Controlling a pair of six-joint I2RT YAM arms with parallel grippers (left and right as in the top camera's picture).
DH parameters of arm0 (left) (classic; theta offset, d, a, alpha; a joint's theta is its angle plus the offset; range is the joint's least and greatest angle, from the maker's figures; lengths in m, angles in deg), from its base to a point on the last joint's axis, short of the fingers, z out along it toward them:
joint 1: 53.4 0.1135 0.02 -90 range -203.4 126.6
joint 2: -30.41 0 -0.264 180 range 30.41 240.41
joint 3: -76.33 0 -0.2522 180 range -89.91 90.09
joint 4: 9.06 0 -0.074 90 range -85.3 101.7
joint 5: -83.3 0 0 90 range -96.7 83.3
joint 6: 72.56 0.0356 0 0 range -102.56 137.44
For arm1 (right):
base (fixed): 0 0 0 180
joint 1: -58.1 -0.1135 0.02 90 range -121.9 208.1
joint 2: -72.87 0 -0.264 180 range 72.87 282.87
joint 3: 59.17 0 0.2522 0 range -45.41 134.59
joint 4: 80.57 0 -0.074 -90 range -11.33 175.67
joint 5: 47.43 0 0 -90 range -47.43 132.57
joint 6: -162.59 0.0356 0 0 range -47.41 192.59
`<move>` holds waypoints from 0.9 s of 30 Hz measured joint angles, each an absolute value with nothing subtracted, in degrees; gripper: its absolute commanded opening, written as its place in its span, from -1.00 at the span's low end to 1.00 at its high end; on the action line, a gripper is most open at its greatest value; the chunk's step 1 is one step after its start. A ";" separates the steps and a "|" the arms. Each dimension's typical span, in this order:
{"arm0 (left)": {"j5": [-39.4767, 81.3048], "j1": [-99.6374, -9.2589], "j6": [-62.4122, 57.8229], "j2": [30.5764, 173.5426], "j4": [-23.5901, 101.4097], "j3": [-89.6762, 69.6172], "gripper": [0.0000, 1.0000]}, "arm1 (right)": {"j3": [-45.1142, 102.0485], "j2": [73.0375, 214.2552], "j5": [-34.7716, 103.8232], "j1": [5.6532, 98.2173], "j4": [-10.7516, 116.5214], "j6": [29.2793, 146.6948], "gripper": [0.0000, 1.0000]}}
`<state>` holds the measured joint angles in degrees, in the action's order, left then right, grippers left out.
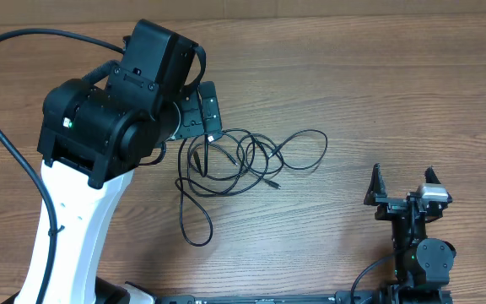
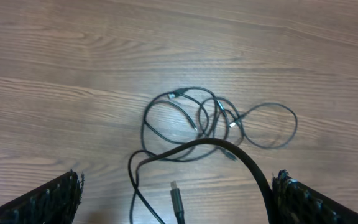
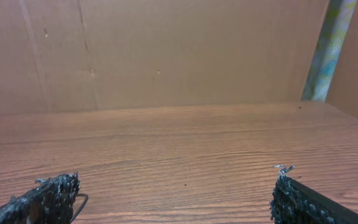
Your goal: Untangle cables
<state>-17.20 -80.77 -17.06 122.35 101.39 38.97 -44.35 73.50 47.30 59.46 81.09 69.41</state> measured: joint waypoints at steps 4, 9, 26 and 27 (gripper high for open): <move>-18.52 -80.77 -16.62 122.35 101.41 38.97 0.99 | -44.35 73.50 47.32 59.46 81.09 69.39 1.00; -18.97 -80.77 -15.94 122.35 101.41 38.97 0.99 | -44.35 73.50 47.30 59.46 81.07 69.39 1.00; -19.37 -80.71 -17.41 122.35 101.39 38.97 0.91 | -44.35 73.50 47.32 59.46 81.07 69.36 1.00; -19.32 -80.71 -17.26 122.35 101.39 38.97 0.92 | -44.35 73.50 47.32 59.46 81.07 69.39 1.00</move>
<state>-19.32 -80.71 -17.26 122.35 101.39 38.97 -44.35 73.50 47.32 59.46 81.07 69.39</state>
